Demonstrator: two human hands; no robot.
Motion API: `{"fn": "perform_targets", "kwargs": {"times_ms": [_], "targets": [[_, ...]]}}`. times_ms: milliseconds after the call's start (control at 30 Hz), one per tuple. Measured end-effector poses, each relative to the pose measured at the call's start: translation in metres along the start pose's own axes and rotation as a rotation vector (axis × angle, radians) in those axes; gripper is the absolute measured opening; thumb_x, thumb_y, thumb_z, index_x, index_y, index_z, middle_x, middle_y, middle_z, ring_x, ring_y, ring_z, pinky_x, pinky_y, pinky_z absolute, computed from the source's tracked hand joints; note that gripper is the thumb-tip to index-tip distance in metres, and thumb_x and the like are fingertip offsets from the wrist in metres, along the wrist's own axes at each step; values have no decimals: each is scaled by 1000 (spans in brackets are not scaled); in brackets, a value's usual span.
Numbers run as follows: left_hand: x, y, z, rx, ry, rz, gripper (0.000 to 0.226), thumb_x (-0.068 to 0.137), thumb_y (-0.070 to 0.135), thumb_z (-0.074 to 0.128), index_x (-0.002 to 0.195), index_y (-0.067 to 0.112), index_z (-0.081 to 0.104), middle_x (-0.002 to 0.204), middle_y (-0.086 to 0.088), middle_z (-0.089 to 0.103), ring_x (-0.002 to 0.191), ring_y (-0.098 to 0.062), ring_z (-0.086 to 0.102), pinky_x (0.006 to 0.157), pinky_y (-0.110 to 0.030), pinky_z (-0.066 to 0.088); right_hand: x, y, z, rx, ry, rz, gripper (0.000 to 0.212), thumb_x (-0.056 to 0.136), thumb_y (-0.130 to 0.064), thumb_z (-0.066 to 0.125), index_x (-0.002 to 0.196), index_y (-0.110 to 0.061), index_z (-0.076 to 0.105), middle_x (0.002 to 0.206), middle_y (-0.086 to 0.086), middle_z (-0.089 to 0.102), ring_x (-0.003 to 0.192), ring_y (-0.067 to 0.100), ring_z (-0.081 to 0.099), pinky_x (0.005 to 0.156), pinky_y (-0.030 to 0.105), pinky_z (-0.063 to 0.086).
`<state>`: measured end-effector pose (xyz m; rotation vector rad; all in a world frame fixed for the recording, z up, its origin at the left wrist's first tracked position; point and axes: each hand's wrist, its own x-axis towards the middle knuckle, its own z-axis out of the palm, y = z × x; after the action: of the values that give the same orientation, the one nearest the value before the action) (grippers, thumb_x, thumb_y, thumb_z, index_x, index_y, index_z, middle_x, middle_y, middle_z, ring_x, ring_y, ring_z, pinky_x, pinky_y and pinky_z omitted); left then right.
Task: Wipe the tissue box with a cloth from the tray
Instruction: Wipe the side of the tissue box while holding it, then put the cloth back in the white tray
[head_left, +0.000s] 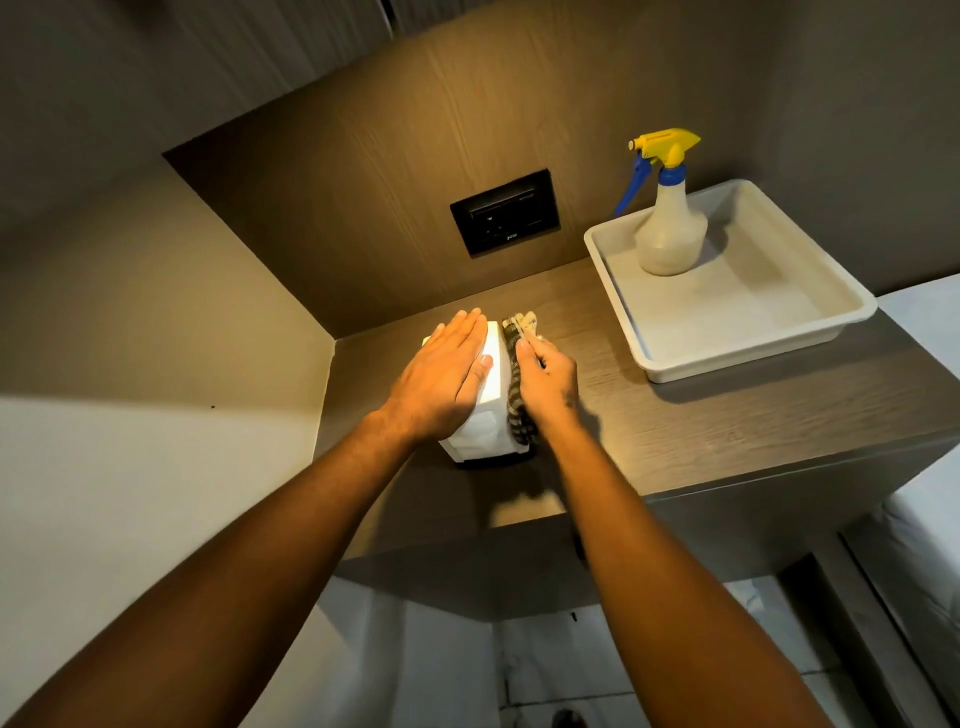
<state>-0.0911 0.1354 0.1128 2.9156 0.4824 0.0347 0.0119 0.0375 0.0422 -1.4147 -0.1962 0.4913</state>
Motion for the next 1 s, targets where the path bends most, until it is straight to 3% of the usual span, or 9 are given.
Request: {"fn": "perform_targets", "kwargs": {"times_ms": [100, 200, 467, 600, 667, 733, 800, 867, 1000], "targets": [[0, 1, 1, 0, -4, -7, 69, 104, 46, 22, 162, 10, 17, 171, -8, 14, 157, -20, 11, 122, -31, -1, 7, 19, -10, -55, -21, 139, 29, 95, -27, 52, 114, -9, 67, 106, 11, 69, 99, 21, 63, 83, 32, 54], [0, 1, 0, -1, -6, -20, 70, 103, 47, 22, 162, 10, 17, 171, -8, 15, 157, -21, 12, 123, -31, 0, -8, 29, -8, -66, 28, 97, 31, 96, -25, 52, 120, -11, 64, 113, 6, 68, 106, 20, 61, 93, 40, 52], [-1, 5, -5, 13, -1, 2, 70, 103, 46, 19, 162, 9, 15, 171, -10, 15, 158, -21, 10, 122, -29, -1, -22, -33, 7, 17, 27, -98, 30, 96, -15, 52, 122, -7, 64, 120, 8, 65, 108, 18, 61, 90, 34, 53], [-2, 5, -7, 16, 4, 15, 60, 112, 38, 25, 163, 9, 13, 172, -9, 12, 158, -19, 7, 121, -28, -3, -28, -44, -5, -39, 14, -97, 30, 96, -16, 51, 120, -6, 65, 118, 11, 66, 109, 22, 60, 90, 34, 51], [-1, 6, -11, -9, -25, 3, 59, 113, 36, 27, 163, 10, 12, 172, -7, 9, 158, -18, 4, 120, -27, -6, -24, -48, -25, -105, 42, -108, 31, 96, -21, 51, 123, -11, 64, 120, 7, 66, 105, 18, 59, 84, 28, 49], [0, 14, -14, -63, -15, -19, 60, 113, 37, 29, 163, 11, 11, 172, -7, 6, 158, -19, -1, 119, -29, -8, -10, -58, -55, -192, 81, -162, 34, 97, -25, 50, 127, -14, 61, 123, 4, 63, 108, 16, 57, 89, 29, 47], [1, 35, -13, -99, 98, 13, 61, 112, 37, 31, 163, 8, 13, 172, -10, 6, 158, -22, -2, 120, -31, -9, 13, -70, -89, -314, 125, -227, 35, 96, -27, 49, 126, -13, 61, 124, 7, 63, 110, 19, 56, 97, 35, 46], [4, 68, -4, -146, 202, 90, 66, 108, 40, 33, 162, 7, 16, 171, -11, 9, 158, -24, 0, 122, -32, -7, 38, -82, -117, -461, 159, -244, 33, 96, -25, 50, 123, -12, 63, 123, 10, 62, 110, 21, 56, 95, 29, 42], [13, 124, 45, -186, 115, 120, 68, 109, 42, 35, 163, 9, 10, 172, -11, 4, 158, -23, -5, 123, -35, -8, 83, -88, -146, -770, 78, -135, 27, 95, -18, 49, 111, -4, 66, 116, 21, 64, 106, 37, 58, 84, 31, 41]]}}
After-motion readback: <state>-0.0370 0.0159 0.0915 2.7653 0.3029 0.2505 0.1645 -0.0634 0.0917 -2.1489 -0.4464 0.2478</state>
